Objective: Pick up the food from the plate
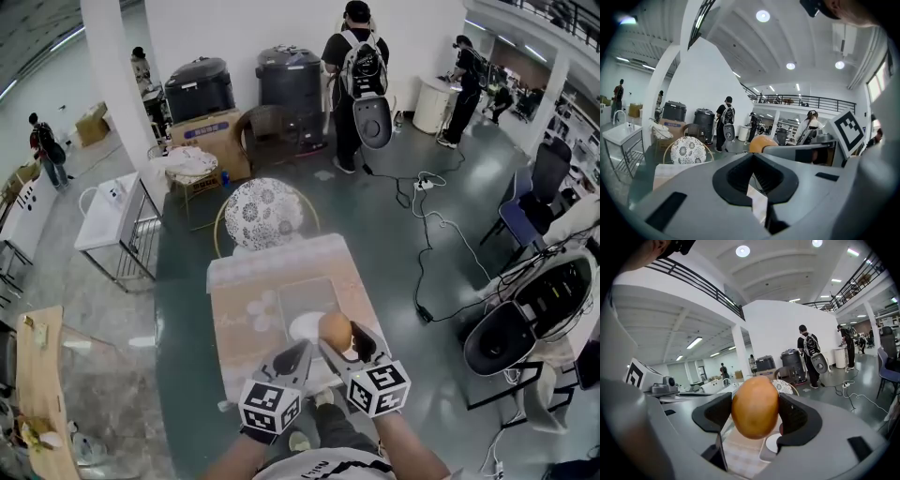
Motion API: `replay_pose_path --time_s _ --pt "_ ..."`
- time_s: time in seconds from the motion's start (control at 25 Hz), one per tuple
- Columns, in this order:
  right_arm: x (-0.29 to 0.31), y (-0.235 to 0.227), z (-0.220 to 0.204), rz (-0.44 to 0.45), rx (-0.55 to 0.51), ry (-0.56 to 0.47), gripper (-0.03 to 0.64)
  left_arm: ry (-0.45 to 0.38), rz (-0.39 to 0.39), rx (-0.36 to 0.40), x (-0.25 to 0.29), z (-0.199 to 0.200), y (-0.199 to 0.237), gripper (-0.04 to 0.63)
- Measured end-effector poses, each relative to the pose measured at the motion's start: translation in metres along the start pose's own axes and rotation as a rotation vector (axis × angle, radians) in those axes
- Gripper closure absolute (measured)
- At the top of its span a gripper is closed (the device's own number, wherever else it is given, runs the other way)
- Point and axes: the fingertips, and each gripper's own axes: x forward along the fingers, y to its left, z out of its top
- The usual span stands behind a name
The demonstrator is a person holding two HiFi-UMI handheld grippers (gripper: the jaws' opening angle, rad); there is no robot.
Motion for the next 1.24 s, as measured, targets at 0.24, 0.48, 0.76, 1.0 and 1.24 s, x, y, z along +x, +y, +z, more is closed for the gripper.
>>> replay_pose_path --time_s 0.24,0.48,0.76,1.0,1.24 --pt "-0.023 0.017 0.019 0.002 -0.032 -0.061 0.327 -0.024 0.001 0.020 -0.018 0.015 -0.014 0.589" --pt "-0.036 0.032 0.025 0.011 -0.066 -0.083 0.327 -0.054 -0.004 0.037 -0.031 0.024 -0.027 0.589" --pt "-0.050 0.038 0.025 0.012 -0.086 -0.090 0.327 -0.067 -0.003 0.043 -0.039 0.026 -0.038 0.589" --pt "-0.054 0.045 0.030 0.009 -0.113 -0.094 0.327 -0.074 0.004 0.044 -0.044 0.029 -0.041 0.589" --pt "-0.057 0.042 0.026 0.005 -0.117 -0.092 0.327 -0.076 0.003 0.045 -0.042 0.025 -0.043 0.589"
